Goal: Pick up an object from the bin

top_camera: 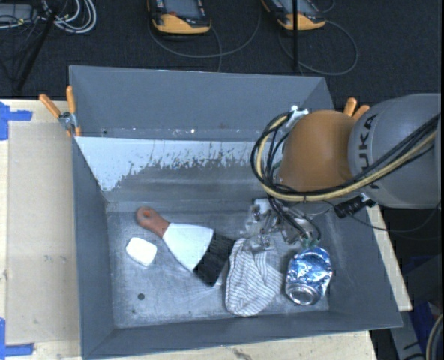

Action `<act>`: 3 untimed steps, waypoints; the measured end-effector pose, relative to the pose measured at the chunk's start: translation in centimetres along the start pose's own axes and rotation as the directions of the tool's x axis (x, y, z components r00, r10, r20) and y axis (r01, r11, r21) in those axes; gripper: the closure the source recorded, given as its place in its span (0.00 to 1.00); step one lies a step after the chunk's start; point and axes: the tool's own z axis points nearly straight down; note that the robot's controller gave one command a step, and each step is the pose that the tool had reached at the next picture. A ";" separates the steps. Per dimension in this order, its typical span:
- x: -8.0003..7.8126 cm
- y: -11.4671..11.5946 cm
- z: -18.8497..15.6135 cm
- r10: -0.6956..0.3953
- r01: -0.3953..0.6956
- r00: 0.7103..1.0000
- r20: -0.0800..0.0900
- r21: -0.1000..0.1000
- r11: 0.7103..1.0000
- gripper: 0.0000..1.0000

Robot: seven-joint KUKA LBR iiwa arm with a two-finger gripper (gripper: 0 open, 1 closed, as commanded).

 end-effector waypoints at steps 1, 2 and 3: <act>-0.5 -0.3 -4.0 -0.010 0.010 1.000 0.011 0.001 1.000 1.00; 0.1 -0.2 -8.0 -0.029 0.029 1.000 0.000 -0.001 1.000 1.00; -0.6 -0.7 -14.3 -0.013 0.013 1.000 0.006 0.000 1.000 1.00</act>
Offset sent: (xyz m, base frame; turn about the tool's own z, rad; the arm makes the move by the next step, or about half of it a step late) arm -0.0032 -0.0021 0.1494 -0.0541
